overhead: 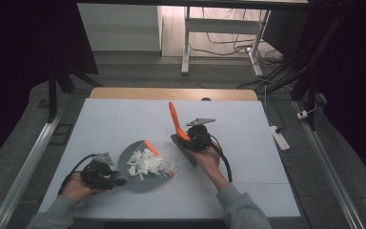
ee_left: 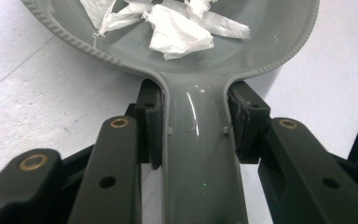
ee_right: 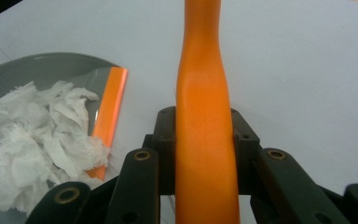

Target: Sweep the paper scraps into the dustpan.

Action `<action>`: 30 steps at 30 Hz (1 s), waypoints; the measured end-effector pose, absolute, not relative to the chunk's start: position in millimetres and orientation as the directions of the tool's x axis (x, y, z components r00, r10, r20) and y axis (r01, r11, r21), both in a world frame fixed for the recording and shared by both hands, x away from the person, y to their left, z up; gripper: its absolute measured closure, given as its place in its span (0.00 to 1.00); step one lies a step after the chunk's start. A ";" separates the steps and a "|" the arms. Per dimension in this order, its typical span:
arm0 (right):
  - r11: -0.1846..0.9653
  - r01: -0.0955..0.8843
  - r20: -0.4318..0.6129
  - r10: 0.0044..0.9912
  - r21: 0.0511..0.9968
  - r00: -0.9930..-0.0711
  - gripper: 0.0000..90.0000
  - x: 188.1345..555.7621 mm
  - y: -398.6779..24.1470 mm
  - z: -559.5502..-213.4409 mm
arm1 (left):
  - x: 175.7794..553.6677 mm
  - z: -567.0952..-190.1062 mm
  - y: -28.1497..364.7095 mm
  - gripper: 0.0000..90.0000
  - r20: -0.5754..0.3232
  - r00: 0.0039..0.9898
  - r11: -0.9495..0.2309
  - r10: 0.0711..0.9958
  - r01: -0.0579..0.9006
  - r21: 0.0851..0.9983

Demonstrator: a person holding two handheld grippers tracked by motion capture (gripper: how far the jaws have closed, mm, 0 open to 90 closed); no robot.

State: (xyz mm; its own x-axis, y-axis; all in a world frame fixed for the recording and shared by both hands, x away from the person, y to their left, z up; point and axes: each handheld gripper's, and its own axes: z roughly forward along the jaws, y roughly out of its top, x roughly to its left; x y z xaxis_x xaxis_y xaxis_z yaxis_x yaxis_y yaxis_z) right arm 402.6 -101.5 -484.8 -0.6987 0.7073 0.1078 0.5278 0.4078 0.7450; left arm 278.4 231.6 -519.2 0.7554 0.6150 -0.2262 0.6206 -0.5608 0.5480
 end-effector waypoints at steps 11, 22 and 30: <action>0.438 0.530 0.142 0.658 0.726 -0.739 0.78 392.2 -72.1 -488.2 | 277.8 -518.9 226.3 0.68 -0.228 0.756 -0.562 0.614 0.621 0.547; 0.468 0.513 0.133 0.633 0.720 -0.763 0.78 380.1 -49.4 -490.0 | 277.6 -519.5 222.9 0.68 -0.231 0.757 -0.563 0.611 0.620 0.546; 0.470 0.503 0.147 0.608 0.725 -0.780 0.78 374.6 -27.5 -487.1 | 278.0 -520.2 222.5 0.68 -0.232 0.756 -0.560 0.612 0.622 0.547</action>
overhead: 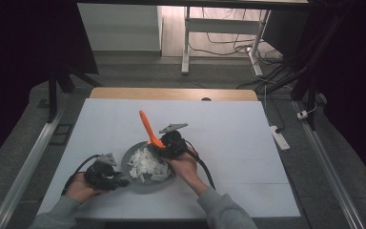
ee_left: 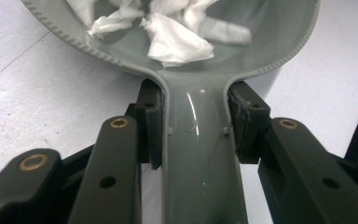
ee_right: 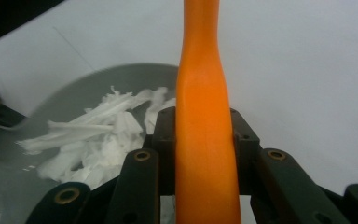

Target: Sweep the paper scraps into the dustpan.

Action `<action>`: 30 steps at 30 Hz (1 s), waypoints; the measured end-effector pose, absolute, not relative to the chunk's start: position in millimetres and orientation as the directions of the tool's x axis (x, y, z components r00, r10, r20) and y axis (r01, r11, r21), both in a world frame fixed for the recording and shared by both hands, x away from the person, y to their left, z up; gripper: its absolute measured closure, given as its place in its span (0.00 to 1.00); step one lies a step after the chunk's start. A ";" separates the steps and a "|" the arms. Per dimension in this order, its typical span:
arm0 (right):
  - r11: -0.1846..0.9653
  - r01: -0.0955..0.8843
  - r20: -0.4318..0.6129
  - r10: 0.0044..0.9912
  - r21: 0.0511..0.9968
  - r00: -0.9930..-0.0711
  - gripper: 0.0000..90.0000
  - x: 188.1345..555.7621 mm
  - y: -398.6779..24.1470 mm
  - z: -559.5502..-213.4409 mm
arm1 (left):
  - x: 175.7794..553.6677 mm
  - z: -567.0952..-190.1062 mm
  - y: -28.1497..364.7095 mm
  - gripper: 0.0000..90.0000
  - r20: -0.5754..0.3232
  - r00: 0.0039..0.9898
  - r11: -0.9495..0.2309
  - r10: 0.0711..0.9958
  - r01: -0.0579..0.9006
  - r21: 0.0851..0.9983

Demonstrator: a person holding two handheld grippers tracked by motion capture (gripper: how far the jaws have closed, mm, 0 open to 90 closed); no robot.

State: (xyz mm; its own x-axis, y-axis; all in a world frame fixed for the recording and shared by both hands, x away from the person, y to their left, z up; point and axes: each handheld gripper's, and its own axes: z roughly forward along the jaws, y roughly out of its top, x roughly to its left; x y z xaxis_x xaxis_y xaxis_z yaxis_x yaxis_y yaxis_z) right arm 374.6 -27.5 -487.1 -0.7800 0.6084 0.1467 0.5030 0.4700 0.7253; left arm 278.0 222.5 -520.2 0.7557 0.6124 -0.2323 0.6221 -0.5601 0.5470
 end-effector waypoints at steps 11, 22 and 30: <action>0.424 0.475 0.194 0.553 0.771 -0.810 0.78 369.6 -21.7 -466.9 | 277.9 -522.7 223.5 0.68 -0.239 0.757 -0.553 0.608 0.620 0.557; 0.361 0.481 0.194 0.603 0.799 -0.774 0.77 375.7 -55.1 -456.7 | 277.1 -522.8 224.0 0.68 -0.240 0.756 -0.538 0.609 0.616 0.575; 0.336 0.475 0.190 0.619 0.814 -0.762 0.78 377.1 -69.6 -452.0 | 276.5 -521.1 226.0 0.68 -0.233 0.750 -0.521 0.618 0.613 0.594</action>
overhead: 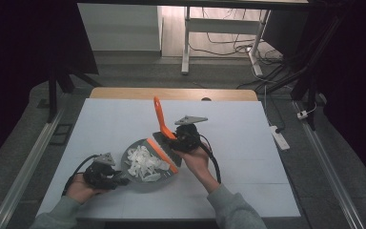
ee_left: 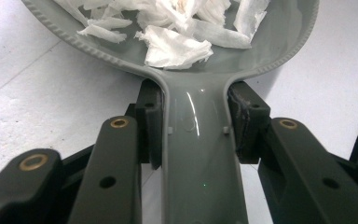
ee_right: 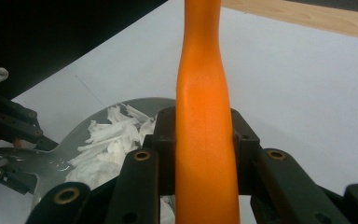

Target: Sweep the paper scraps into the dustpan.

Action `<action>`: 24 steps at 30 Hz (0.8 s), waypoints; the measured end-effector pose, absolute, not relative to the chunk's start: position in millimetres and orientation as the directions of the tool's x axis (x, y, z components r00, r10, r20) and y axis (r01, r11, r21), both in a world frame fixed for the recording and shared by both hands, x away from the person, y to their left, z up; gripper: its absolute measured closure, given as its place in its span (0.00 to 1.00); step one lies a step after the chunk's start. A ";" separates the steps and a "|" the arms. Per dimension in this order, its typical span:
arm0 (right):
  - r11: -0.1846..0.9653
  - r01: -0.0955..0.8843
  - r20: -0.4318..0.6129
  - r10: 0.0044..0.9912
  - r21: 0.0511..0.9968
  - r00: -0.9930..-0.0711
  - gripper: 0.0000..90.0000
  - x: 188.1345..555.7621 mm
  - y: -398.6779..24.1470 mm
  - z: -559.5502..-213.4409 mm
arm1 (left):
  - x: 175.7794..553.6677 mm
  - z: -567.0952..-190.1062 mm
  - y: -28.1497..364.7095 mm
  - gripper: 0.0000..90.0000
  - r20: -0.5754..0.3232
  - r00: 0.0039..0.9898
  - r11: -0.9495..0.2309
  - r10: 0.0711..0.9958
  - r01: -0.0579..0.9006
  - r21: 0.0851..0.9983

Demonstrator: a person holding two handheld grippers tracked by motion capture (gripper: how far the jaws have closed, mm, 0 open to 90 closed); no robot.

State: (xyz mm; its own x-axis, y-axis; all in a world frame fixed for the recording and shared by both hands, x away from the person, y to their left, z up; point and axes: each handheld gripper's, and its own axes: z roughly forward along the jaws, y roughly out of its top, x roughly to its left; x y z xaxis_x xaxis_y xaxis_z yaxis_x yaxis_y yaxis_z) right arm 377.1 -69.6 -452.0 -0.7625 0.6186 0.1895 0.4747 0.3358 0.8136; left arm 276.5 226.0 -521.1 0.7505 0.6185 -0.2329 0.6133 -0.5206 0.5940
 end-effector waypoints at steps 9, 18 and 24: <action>0.315 0.456 0.179 0.625 0.833 -0.760 0.77 376.3 -90.4 -445.5 | 275.8 -518.8 229.5 0.68 -0.230 0.742 -0.501 0.630 0.615 0.609; 0.282 0.439 0.171 0.643 0.853 -0.746 0.77 367.6 -132.0 -440.8 | 275.8 -515.7 234.6 0.68 -0.239 0.715 -0.459 0.657 0.631 0.626; 0.261 0.436 0.171 0.659 0.861 -0.732 0.77 363.9 -158.1 -441.8 | 274.6 -513.3 235.4 0.68 -0.243 0.697 -0.434 0.675 0.641 0.633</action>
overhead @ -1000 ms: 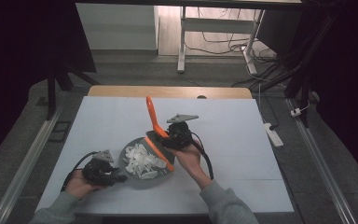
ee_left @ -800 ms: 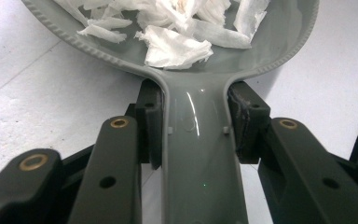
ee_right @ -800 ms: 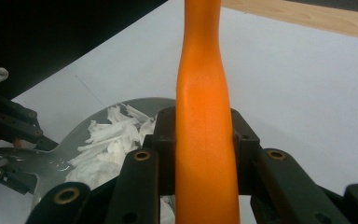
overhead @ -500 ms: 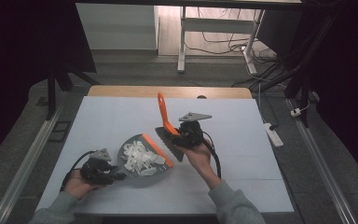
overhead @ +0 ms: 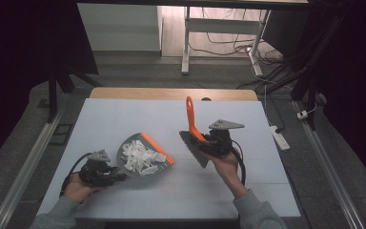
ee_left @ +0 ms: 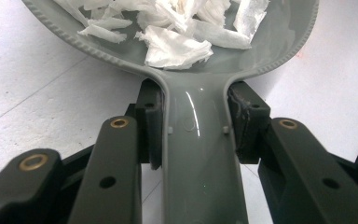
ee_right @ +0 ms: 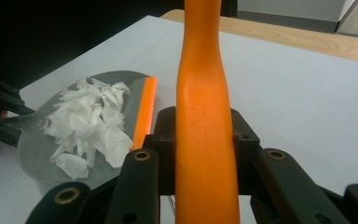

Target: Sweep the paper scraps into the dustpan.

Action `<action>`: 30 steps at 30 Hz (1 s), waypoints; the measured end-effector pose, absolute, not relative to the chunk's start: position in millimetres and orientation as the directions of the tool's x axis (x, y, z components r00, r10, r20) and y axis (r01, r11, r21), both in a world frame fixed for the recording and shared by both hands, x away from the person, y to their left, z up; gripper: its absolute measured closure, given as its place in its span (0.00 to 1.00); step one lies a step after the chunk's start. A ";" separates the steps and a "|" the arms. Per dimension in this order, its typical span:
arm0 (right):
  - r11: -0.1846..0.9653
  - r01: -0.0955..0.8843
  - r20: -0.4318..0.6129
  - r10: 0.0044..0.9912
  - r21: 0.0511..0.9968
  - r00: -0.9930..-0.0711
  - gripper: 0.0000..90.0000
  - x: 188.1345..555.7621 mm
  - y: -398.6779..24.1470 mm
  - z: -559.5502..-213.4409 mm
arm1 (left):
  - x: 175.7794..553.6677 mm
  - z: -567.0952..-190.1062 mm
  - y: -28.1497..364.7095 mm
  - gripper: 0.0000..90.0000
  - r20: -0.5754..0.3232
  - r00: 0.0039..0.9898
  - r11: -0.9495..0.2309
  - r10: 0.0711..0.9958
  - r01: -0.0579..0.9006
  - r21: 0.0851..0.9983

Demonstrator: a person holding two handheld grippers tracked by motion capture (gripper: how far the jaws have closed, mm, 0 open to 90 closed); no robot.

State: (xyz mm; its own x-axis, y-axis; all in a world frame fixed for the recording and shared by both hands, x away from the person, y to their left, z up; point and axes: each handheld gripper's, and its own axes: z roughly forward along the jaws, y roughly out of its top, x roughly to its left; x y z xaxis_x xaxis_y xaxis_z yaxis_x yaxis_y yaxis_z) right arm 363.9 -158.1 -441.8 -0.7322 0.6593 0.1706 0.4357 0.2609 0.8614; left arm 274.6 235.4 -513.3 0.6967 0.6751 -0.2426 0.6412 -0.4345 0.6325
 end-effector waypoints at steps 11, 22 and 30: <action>0.258 0.414 0.158 0.654 0.873 -0.740 0.77 356.6 -174.7 -440.3 | 269.8 -507.2 233.8 0.68 -0.250 0.672 -0.385 0.697 0.645 0.660; 0.267 0.396 0.150 0.632 0.879 -0.760 0.78 348.8 -188.3 -443.0 | 265.9 -503.9 235.2 0.68 -0.262 0.608 -0.304 0.749 0.668 0.680; 0.260 0.389 0.159 0.616 0.884 -0.771 0.77 344.1 -197.9 -443.5 | 263.7 -503.3 237.3 0.68 -0.267 0.574 -0.266 0.774 0.677 0.686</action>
